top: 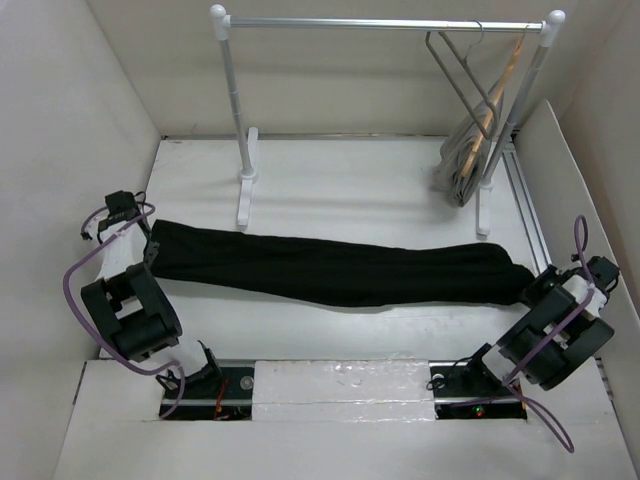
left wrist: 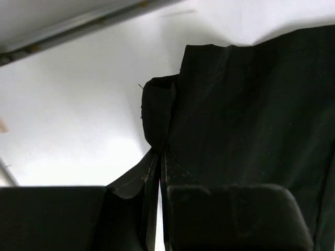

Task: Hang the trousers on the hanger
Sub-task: Fold the trousers at the center of the board.

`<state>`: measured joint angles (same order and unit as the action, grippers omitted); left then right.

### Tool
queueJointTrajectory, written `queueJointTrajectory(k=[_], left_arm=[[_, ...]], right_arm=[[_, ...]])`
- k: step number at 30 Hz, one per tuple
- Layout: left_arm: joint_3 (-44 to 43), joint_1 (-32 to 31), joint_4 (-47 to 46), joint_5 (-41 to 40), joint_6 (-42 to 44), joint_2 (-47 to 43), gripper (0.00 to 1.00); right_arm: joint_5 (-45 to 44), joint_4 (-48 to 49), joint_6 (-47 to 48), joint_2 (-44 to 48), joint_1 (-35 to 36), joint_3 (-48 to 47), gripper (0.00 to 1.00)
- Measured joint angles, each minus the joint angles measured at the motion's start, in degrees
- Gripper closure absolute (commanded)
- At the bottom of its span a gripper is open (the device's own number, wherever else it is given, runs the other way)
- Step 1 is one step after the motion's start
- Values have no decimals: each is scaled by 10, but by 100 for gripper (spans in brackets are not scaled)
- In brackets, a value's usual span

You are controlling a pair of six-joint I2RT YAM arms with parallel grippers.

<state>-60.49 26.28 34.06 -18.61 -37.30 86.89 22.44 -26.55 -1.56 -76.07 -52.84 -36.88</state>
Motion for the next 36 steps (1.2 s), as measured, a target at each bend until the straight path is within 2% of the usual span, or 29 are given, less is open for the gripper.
queueJointTrajectory(k=[1,2,3,4,5,7,10,14,16,20,23,26,31,36], left_arm=[[4,3,5,-8,0,-4,100],[8,4,9,-17,0,-8,83],[10,5,14,-27,2,-11,70],[12,6,17,-37,0,-12,58],[12,7,19,-45,-3,-13,35],[12,9,23,-51,-9,-18,22],[12,9,29,-45,-21,-40,21],[-6,-17,43,-28,-33,-66,26],[-21,-69,41,-31,-35,-78,27],[-24,-241,-7,-8,-22,-119,32],[14,-322,-61,41,-13,-158,43],[66,-339,-90,86,-7,-175,45],[125,-353,-125,149,-1,-146,45],[152,-349,-157,189,4,-101,45]], right_arm=[[-2,-11,4,12,0,0,65],[-4,-20,7,21,0,-1,40],[-6,-28,8,26,0,-3,30],[-9,-33,13,27,0,-7,24],[-9,-36,16,23,0,-12,17],[-9,-45,17,17,1,-26,14],[-9,-64,11,17,20,-55,13],[-13,-80,-4,26,63,-106,13],[-19,-82,-11,33,82,-130,13],[-43,-83,-13,44,126,-170,13],[-44,-75,4,31,159,-189,13],[-25,-64,32,-14,176,-190,14],[-34,-65,79,-117,225,-193,14],[-18,-48,102,-170,244,-192,31]])
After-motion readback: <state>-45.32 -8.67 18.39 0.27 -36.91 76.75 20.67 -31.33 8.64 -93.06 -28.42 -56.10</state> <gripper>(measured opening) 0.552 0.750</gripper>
